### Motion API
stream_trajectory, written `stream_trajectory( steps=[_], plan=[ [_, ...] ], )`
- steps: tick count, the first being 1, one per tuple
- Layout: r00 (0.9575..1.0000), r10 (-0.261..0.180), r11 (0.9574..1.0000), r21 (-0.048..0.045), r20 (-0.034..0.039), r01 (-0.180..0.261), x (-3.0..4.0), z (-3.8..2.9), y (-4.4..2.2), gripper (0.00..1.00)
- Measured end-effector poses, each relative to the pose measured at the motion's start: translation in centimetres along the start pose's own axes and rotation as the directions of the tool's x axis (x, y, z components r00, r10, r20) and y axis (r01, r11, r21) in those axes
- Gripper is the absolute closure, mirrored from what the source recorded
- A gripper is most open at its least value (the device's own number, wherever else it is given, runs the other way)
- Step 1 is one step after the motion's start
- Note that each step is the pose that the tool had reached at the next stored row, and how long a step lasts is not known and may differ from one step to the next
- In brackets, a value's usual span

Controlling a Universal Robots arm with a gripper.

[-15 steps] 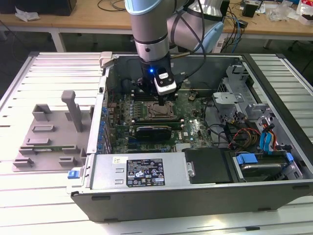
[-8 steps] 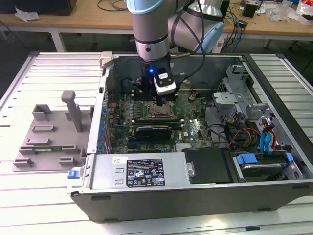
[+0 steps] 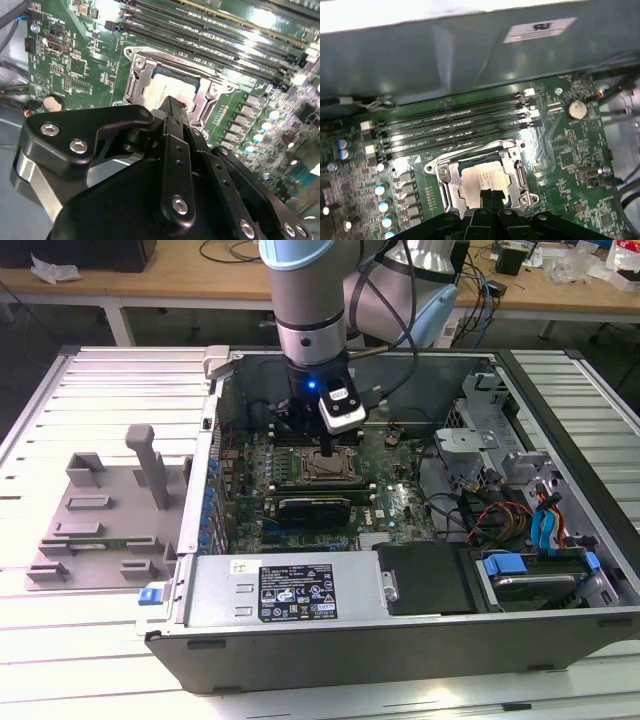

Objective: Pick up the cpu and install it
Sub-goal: 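Install the first cpu locking lever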

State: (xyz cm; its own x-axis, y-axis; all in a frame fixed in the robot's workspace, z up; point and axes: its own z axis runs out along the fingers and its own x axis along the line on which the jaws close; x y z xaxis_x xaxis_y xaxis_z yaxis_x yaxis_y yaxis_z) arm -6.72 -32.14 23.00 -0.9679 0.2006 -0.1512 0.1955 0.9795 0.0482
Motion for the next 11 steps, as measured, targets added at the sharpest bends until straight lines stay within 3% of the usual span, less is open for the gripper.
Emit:
stream_trajectory(
  steps=[1, 2, 3, 4, 8, 11],
  plan=[
    [0.9999, -0.014, 0.9999, 0.0055, -0.0021, 0.014, 0.00, 0.02, 0.00, 0.89],
    [0.9993, -0.037, 0.9991, 0.0184, -0.0078, 0.037, 0.00, 0.05, 0.00, 0.89],
    [0.9985, -0.052, 0.9981, 0.0320, -0.0178, 0.052, -0.01, 0.09, 0.00, 0.89],
    [0.9979, -0.057, 0.9975, 0.0392, -0.0304, 0.059, -0.14, 0.17, 0.03, 0.89],
    [0.9953, -0.076, 0.9960, 0.0421, -0.0603, 0.079, -0.98, 0.59, 0.19, 0.89],
    [0.9863, -0.152, 0.9876, 0.0301, -0.0634, 0.154, -1.12, 0.63, 0.22, 0.89]
  ],
)
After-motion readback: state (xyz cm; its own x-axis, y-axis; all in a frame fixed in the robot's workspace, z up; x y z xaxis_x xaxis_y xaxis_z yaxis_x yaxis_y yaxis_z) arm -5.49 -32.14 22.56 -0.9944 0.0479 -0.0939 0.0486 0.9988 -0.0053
